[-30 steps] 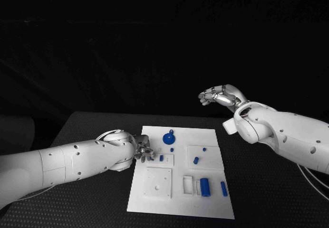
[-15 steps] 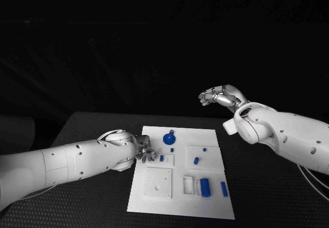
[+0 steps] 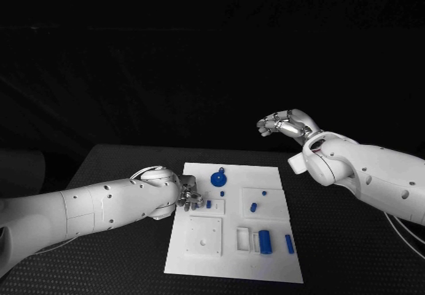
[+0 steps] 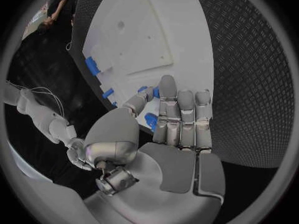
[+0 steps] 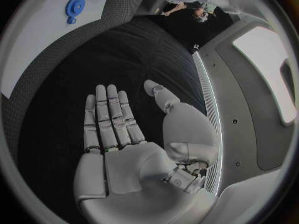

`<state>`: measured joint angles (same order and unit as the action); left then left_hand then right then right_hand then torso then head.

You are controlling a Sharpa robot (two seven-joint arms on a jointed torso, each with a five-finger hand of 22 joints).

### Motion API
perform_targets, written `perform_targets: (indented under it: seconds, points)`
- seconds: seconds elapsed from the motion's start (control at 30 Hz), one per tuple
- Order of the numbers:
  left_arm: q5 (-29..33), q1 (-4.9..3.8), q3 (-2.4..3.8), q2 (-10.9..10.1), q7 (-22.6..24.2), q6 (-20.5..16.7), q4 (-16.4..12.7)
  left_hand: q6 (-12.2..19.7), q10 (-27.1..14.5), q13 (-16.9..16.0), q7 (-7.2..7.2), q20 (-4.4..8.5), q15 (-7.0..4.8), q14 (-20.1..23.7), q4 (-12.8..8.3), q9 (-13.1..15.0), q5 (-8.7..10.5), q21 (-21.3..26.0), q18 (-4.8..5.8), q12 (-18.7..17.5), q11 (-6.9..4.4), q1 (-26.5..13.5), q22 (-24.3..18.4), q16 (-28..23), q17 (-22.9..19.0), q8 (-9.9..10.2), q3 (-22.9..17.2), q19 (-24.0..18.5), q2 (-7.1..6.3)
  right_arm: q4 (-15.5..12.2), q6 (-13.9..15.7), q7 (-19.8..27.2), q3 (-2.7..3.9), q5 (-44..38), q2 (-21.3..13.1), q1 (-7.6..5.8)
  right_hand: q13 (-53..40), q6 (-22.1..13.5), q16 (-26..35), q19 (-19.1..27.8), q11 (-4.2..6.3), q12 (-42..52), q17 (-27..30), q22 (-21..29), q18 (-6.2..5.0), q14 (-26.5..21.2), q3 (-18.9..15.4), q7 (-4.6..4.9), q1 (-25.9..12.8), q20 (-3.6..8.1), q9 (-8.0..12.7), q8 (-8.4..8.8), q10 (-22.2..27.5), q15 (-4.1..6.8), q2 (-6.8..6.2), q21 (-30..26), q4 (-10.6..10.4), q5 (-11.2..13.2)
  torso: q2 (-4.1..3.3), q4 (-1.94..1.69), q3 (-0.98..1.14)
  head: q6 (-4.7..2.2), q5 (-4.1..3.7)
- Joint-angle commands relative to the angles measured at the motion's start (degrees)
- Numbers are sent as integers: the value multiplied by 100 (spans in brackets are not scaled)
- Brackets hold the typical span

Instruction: Assemble the parts on the task board

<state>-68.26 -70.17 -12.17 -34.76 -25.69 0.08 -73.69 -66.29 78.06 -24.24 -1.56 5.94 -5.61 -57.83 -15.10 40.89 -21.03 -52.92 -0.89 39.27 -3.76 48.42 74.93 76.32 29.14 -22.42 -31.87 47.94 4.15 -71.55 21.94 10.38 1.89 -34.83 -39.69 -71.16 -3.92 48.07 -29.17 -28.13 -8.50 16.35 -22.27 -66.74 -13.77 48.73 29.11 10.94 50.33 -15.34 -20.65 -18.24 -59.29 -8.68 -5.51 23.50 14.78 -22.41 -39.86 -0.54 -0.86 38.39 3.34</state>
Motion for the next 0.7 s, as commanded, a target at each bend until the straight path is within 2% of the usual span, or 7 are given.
perform_targets:
  seconds: [0.03, 0.2, 0.27, 0.5, 0.53, 0.6, 0.7]
  points:
    - [-93, 70, -42, 37, -64, 129, 36, -34, 52, -6, -5, 516, -10, -35, -83, -6, -12, -36, -107, -12, -6, 1, 112, 20, 7, -4, -121, 51, 43, -17, -53, 40, 2, -4, 0, 2, 3, -3, 16, 32, 5, -20, 9, -6, -41, 14, 4, 27, 16, -6, 5, -26, -49, -16, -26, -24, -26, -28, 1, -6, 1, -10, -7]
    - [-91, 70, -41, 20, -66, -70, 47, -3, 28, -6, -15, 521, -18, -33, -48, -24, 143, -40, -108, -48, -11, -36, 104, -2, 2, 4, -116, 64, 36, -17, -48, 41, 2, -4, -6, 2, 3, -3, 16, 32, 5, -22, 10, -7, -41, 14, 5, 27, 16, -6, 6, -26, -50, -16, -25, -25, -27, -31, 0, -4, -5, -20, -17]
    - [-91, 70, -41, 8, -73, -122, 59, 45, 0, -10, -29, 530, -31, -19, 97, -31, 671, -26, -110, -84, 0, -63, 93, -44, -12, 2, -118, 65, -69, -16, -46, 39, 2, -4, -13, 2, 3, -3, 15, 32, 5, -23, 11, -8, -41, 14, 6, 27, 15, -7, 6, -26, -51, -16, -25, -25, -28, -39, 0, -2, -7, -21, -18]
    - [-91, 69, -33, -92, -125, -387, 50, 602, -129, -51, -192, 554, -53, 66, 769, -227, 1475, 36, -101, -115, 120, -330, 85, -112, -29, 292, -113, 25, -890, -11, -40, 37, 2, -4, -20, 2, 4, -9, 15, 36, 1, -34, 17, -11, -40, 10, 1, 30, 3, -10, 10, -23, -51, -18, -37, -31, -36, -73, 3, -6, -8, -43, -33]
    - [-91, 69, -22, -105, -128, -410, 39, 684, -174, -55, -212, 558, -59, 85, 982, -263, 1777, 56, -102, -126, 126, -527, 75, -125, -33, 335, -78, 21, -1199, -11, -39, 37, 2, -4, -21, 3, 4, -10, 15, 36, 1, -35, 17, -11, -39, 9, 0, 30, 2, -10, 11, -23, -51, -18, -38, -31, -37, -75, 3, -9, -8, -41, -36]
    - [-91, 68, -7, -120, -130, -463, 23, 776, -221, -95, -236, 598, -84, 105, 1476, -290, 1807, 77, -141, -98, 129, -560, 69, -124, -27, 341, -374, 35, -1673, -9, -36, 37, 2, -4, -21, 3, 4, -11, 16, 37, 0, -38, 19, -12, -39, 8, -1, 31, 0, -10, 12, -22, -50, -19, -41, -32, -39, -83, 4, -10, -9, -39, -39]
    - [-60, 67, 4, -137, -129, -530, 1, 825, -261, -108, -257, 575, -70, 129, 1680, -290, 1823, 76, -113, -96, 159, -662, 78, -129, -26, 340, -352, 17, -1867, -8, -37, 38, 2, -4, -18, 5, 5, -14, 16, 38, -1, -41, 20, -13, -39, 7, -2, 32, -3, -10, 13, -21, -49, -20, -45, -34, -40, -93, 4, -10, -9, -48, -44]
